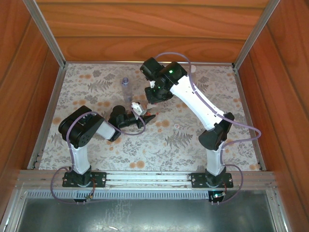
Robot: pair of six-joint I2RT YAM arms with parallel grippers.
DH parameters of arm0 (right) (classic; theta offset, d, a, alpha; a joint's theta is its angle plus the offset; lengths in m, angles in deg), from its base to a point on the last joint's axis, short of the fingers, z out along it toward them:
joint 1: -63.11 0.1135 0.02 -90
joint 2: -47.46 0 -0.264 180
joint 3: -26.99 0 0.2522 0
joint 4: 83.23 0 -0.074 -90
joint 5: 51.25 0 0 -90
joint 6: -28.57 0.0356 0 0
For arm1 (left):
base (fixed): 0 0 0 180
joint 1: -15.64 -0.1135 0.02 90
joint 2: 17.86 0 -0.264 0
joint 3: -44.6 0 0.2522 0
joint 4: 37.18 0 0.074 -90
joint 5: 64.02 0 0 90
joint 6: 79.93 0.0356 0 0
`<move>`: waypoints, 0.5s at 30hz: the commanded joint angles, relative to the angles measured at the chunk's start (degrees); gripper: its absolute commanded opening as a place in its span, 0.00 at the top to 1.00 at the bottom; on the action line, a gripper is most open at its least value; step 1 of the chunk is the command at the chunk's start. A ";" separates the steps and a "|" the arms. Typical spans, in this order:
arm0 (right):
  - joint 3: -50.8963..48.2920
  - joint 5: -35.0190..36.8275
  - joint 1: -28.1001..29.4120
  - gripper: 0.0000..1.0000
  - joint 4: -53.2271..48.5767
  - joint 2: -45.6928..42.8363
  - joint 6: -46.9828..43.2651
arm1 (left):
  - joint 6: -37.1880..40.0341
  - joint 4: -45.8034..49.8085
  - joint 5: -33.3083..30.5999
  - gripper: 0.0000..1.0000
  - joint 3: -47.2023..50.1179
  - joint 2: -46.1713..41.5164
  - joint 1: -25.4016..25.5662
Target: Screw on the bottle caps
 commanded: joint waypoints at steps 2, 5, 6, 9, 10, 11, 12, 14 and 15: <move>3.48 1.59 0.05 0.53 -7.28 2.20 -2.02 | -0.43 6.26 -2.57 0.52 0.80 1.33 -0.42; 5.02 1.32 -0.20 0.41 -7.42 1.97 -5.09 | -0.28 6.22 -2.11 0.52 1.11 1.42 -0.50; 5.07 1.10 -0.22 0.39 -7.12 1.56 -6.45 | -0.23 6.26 -1.89 0.52 1.16 1.51 -0.54; 3.80 -1.05 -0.38 0.28 -4.90 -0.57 -13.25 | 0.05 6.23 -0.13 0.52 1.20 1.59 -0.79; 2.42 -1.61 -0.48 0.24 -3.52 -1.85 -16.51 | 0.31 6.22 0.64 0.52 1.25 1.51 -0.93; 0.71 -2.29 -0.57 0.23 -1.54 -3.19 -20.00 | 0.51 6.22 1.39 0.51 1.29 1.42 -0.92; -2.06 -3.17 -0.66 0.19 1.19 -5.13 -24.88 | 0.86 6.22 2.63 0.51 1.38 1.28 -1.02; -8.16 -4.08 -0.82 0.17 6.79 -9.07 -32.81 | 0.91 6.23 4.61 0.51 1.31 1.16 -1.18; -10.93 -4.88 -1.07 0.15 9.46 -11.00 -36.33 | 0.68 6.22 4.83 0.51 1.29 1.16 -1.30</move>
